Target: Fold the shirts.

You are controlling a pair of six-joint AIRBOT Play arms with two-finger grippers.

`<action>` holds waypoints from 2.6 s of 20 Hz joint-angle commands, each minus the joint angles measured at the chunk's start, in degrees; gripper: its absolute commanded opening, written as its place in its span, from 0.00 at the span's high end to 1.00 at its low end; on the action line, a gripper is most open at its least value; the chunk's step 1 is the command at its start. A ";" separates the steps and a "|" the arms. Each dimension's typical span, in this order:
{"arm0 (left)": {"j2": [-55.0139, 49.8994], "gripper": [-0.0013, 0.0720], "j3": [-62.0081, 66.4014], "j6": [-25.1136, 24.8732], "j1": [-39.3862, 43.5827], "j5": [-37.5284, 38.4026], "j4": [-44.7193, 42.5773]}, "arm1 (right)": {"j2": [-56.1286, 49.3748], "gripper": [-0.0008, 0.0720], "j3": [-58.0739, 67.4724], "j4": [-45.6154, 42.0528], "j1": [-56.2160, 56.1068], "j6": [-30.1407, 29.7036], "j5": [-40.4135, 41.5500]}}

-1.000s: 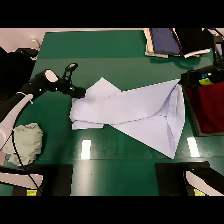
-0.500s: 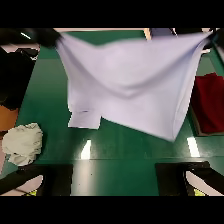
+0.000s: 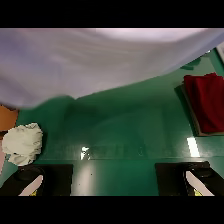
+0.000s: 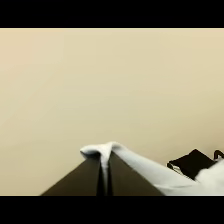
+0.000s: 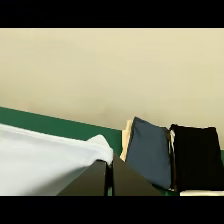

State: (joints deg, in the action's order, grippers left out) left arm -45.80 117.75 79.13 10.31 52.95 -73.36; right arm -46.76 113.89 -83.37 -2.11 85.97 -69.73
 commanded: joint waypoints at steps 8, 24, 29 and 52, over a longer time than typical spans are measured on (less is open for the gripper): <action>-21.16 0.94 -5.77 2.08 0.00 10.51 -3.28 | -18.56 0.96 -1.53 -2.64 0.04 0.72 -6.97; -44.46 0.23 -12.02 3.06 -18.14 30.97 10.05 | -36.92 0.56 -14.16 11.10 5.14 -3.15 -11.41; -28.68 0.23 -43.10 -0.57 -22.75 26.03 9.16 | -22.91 0.56 -32.54 19.47 7.30 -5.55 -10.99; -17.49 0.94 -82.49 -4.90 -22.73 14.56 17.53 | -6.82 0.57 -47.93 21.73 8.70 -5.51 -10.21</action>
State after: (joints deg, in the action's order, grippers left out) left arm -63.48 34.63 75.72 -12.34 65.93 -58.28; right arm -53.63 66.06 -61.71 4.32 80.47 -76.44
